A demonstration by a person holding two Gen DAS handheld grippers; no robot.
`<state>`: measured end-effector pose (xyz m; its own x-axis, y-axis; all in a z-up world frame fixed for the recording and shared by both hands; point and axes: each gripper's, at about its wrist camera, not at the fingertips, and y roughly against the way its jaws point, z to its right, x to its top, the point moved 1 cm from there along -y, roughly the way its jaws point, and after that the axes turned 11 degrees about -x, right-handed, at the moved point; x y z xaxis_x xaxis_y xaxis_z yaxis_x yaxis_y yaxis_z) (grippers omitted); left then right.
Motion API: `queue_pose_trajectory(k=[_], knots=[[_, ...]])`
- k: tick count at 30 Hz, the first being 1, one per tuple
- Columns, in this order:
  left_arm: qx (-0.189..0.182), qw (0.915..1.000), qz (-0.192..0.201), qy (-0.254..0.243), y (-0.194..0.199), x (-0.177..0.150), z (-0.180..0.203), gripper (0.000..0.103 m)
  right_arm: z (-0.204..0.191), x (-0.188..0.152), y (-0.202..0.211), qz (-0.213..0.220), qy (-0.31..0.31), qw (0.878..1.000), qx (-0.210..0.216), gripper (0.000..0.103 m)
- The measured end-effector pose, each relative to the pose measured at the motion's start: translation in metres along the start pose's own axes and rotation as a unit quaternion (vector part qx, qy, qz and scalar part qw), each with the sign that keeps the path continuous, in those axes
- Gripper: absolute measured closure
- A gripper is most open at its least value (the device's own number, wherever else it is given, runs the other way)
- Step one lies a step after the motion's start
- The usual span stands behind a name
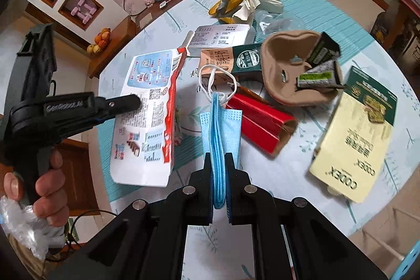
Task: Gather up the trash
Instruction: 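Grasp the white Kinder box with the left gripper while the right gripper holds the mask, then carry box and mask to the bin and open both grippers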
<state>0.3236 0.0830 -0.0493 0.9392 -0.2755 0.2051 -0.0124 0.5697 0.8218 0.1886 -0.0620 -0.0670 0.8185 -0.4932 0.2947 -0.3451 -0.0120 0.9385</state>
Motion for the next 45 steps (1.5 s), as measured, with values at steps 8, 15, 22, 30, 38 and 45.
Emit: queue_pose_trajectory(k=[8, 15, 22, 30, 38, 45], knots=[[0.011, 0.9990, -0.009, -0.042, 0.017, -0.064, 0.042, 0.096, 0.031, -0.034, 0.030, 0.010, -0.015, 1.000, 0.006, 0.096], [0.024, 0.9967, -0.029, -0.072, 0.008, -0.139, 0.089, 0.096, 0.071, -0.079, 0.056, 0.011, -0.024, 1.000, 0.011, 0.096], [0.045, 0.9947, -0.027, -0.089, -0.008, -0.218, 0.143, 0.096, 0.132, -0.139, 0.082, 0.011, -0.019, 0.999, 0.024, 0.096], [0.068, 0.9920, -0.007, -0.106, -0.040, -0.304, 0.193, 0.096, 0.212, -0.205, 0.098, 0.008, -0.010, 1.000, 0.025, 0.096], [0.081, 0.9901, -0.030, -0.110, -0.097, -0.358, 0.206, 0.096, 0.267, -0.262, 0.082, -0.008, -0.017, 1.000, 0.022, 0.096], [0.103, 0.9840, -0.067, -0.129, -0.168, -0.381, 0.193, 0.096, 0.291, -0.300, 0.019, -0.041, -0.026, 0.999, 0.014, 0.096]])
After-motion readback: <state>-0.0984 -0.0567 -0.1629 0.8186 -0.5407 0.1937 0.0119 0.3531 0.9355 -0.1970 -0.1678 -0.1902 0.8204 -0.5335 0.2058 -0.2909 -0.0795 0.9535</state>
